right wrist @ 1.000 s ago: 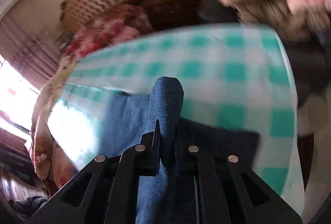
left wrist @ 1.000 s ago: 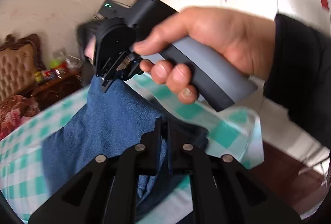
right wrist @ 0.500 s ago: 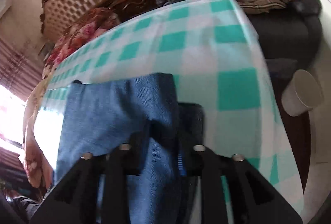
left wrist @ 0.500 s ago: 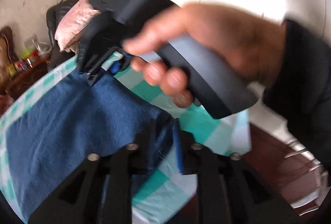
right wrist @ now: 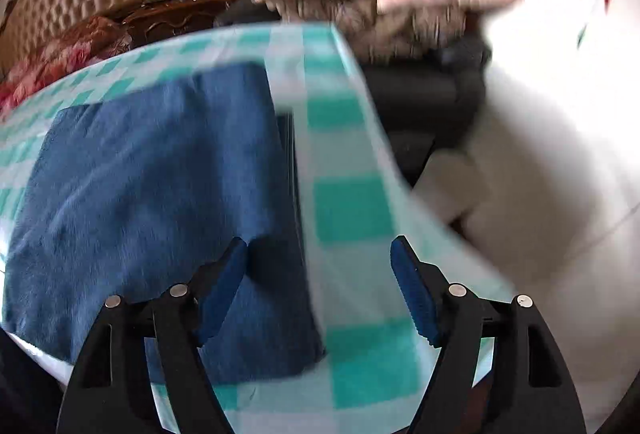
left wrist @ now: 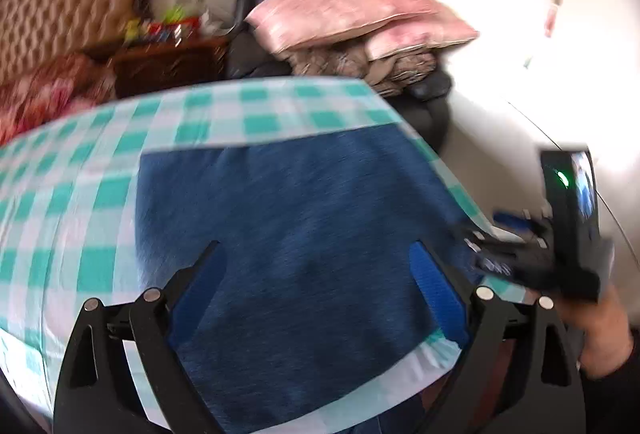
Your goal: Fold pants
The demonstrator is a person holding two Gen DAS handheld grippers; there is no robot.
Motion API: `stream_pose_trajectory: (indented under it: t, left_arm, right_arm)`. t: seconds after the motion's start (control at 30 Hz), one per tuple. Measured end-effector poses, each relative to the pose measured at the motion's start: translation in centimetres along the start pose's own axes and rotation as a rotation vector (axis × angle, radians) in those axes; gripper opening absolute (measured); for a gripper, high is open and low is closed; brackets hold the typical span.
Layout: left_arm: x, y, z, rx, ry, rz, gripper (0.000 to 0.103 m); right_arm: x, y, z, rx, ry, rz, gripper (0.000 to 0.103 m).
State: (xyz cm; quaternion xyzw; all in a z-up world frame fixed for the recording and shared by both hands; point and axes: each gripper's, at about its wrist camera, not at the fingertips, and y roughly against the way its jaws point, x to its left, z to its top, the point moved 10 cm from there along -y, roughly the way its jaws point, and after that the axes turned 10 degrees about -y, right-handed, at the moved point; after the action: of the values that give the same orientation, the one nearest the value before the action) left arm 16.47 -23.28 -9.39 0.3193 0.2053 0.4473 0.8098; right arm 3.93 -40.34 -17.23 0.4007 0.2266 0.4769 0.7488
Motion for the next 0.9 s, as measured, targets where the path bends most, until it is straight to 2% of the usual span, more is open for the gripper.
stream_pose_trajectory:
  t: [0.07, 0.13, 0.23, 0.4, 0.53, 0.9]
  left_arm:
    - [0.4, 0.2, -0.6, 0.024, 0.006, 0.000, 0.093]
    - [0.5, 0.6, -1.2, 0.045, 0.016, -0.015, 0.098]
    - [0.5, 1.9, -2.3, 0.064, 0.029, 0.048, 0.101]
    - [-0.2, 4.7, -3.1, 0.059, 0.031, 0.084, 0.101]
    - [-0.1, 6.0, -2.8, 0.053, 0.050, 0.085, 0.101]
    - [-0.2, 6.1, -2.8, 0.062, 0.060, 0.080, 0.101]
  right_arm:
    - [-0.2, 1.2, -0.2, -0.015, -0.007, -0.011, 0.069]
    - [-0.3, 3.6, 0.3, -0.062, -0.010, -0.034, 0.070]
    - [0.6, 6.7, -0.2, -0.091, -0.007, -0.034, 0.071]
    - [1.2, 9.5, -2.3, -0.084, -0.031, -0.027, 0.071]
    - [2.1, 10.6, -2.5, -0.093, -0.027, -0.016, 0.071]
    - [2.3, 11.2, -2.1, -0.105, -0.026, -0.012, 0.071]
